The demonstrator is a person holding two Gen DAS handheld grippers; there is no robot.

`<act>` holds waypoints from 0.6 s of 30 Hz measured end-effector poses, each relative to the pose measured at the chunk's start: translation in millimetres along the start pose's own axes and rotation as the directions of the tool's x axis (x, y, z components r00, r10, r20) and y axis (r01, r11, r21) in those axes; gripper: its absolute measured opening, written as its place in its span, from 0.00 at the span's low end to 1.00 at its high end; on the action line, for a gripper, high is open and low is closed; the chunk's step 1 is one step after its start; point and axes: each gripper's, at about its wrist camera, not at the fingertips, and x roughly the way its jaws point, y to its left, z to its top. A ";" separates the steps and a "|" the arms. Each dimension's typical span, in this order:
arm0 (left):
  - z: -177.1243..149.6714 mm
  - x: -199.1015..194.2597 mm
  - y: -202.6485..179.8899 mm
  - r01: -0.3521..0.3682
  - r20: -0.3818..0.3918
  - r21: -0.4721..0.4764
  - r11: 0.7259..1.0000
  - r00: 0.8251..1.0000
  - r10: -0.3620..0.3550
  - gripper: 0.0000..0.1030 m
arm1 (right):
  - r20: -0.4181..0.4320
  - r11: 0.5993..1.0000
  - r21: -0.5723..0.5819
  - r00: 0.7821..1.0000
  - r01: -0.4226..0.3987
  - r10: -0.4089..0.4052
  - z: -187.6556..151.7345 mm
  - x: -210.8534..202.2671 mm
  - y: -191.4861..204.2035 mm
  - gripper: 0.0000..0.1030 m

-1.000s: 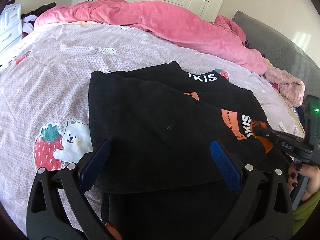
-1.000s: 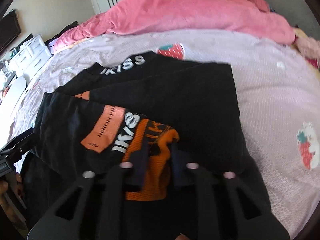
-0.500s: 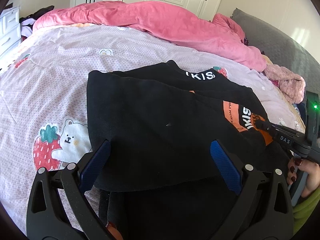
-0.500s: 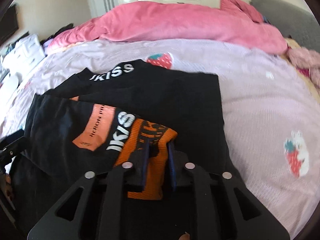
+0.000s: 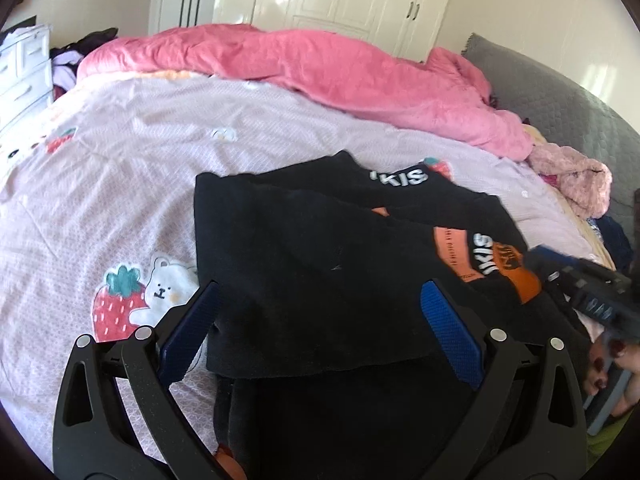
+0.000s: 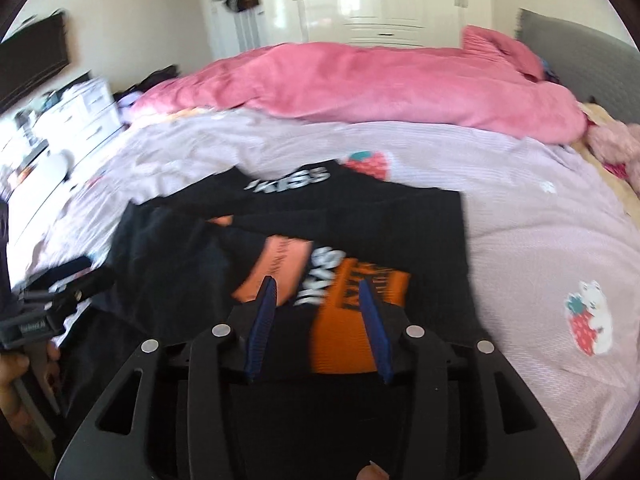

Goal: Fold small clothes

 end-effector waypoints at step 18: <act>-15.5 17.9 -11.6 -0.033 -0.128 0.112 0.993 0.991 0.047 0.87 | -0.109 1.000 0.030 0.994 0.004 -0.001 -23.9 23.5 10.1 0.63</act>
